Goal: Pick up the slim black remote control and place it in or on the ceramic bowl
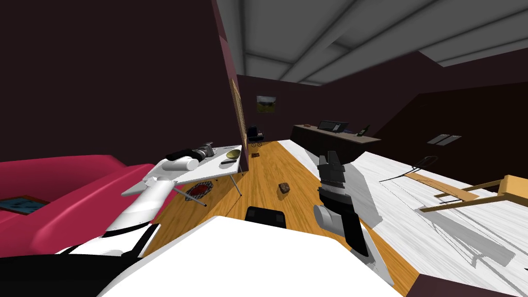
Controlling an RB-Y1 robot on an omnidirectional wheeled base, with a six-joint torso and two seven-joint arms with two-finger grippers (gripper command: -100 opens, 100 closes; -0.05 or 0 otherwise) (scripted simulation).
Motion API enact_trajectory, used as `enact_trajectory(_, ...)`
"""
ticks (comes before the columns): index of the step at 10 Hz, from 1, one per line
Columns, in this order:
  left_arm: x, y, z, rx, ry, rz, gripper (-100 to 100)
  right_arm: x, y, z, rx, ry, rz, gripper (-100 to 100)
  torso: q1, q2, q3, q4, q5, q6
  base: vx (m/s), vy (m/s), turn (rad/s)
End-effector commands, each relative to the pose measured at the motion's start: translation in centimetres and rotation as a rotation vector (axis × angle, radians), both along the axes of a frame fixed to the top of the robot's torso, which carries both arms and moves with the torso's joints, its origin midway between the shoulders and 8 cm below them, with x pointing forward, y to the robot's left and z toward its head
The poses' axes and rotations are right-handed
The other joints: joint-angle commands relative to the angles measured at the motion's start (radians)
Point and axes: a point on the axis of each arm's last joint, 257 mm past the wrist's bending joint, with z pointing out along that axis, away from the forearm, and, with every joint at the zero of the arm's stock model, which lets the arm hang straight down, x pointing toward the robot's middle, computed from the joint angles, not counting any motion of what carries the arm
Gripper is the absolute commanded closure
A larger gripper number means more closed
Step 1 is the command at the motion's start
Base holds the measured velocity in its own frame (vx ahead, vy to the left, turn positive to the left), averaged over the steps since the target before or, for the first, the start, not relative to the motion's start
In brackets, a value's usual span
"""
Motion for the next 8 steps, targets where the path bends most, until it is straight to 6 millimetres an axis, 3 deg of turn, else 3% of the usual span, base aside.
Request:
enact_trajectory(1, 0.0, 1.3, -0.9, -0.032, 0.049, 0.021, -100, 0.0, 0.0, 0.0, 0.000, 0.000, 0.000, 0, 0.000, 0.000, 0.000, 0.000, 0.000, 0.000, 0.045, -0.016, -0.023)
enact_trajectory(8, -1.6, 3.3, -4.8, -0.112, 0.231, 0.072, -100, 0.0, 0.0, 0.0, 0.000, 0.000, 0.000, 0, 0.001, -0.001, -0.001, 0.000, 0.000, 0.000, 0.043, -0.011, -0.013)
